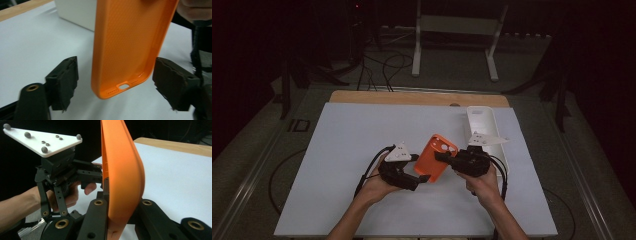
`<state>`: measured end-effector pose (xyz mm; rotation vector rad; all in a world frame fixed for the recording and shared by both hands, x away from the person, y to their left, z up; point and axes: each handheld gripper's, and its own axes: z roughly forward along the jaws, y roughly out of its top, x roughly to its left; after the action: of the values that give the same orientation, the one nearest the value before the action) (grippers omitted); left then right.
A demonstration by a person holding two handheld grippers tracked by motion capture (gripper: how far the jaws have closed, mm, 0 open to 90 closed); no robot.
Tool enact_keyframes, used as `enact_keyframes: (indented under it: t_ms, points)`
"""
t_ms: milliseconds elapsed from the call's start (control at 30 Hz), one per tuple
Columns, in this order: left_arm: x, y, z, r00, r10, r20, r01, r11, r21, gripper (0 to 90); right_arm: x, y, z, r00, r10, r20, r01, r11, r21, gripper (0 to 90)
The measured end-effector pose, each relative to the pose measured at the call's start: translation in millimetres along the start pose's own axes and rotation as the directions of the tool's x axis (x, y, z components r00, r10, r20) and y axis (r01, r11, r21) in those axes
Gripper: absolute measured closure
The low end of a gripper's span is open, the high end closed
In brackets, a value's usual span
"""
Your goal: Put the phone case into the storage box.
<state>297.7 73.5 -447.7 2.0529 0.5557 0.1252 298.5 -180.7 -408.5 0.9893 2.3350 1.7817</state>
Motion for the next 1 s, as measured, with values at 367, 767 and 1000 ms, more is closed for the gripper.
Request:
enact_keyframes:
  t_ms: [367, 767, 1000]
  points:
    - [-3.0, -0.9, -0.8, 0.9934, 0.044, 0.106, -0.042, 0.9989, -0.021, 41.9, 6.0, 0.7, 0.4, 0.9942, -0.077, -0.075, 0.078, 0.997, 0.014, 84.1]
    - [1.6, -5.1, -0.8, 0.9868, 0.035, 0.158, -0.029, 0.9988, -0.038, 65.1, 4.4, -0.6, -3.0, 0.9889, -0.091, -0.118, 0.09, 0.996, -0.01, 84.1]
    - [1.8, -8.7, -1.4, 0.9791, 0.044, 0.198, -0.036, 0.9983, -0.046, 73.3, 1.0, -3.2, -3.4, 0.9858, -0.084, -0.146, 0.083, 0.996, -0.013, 83.3]
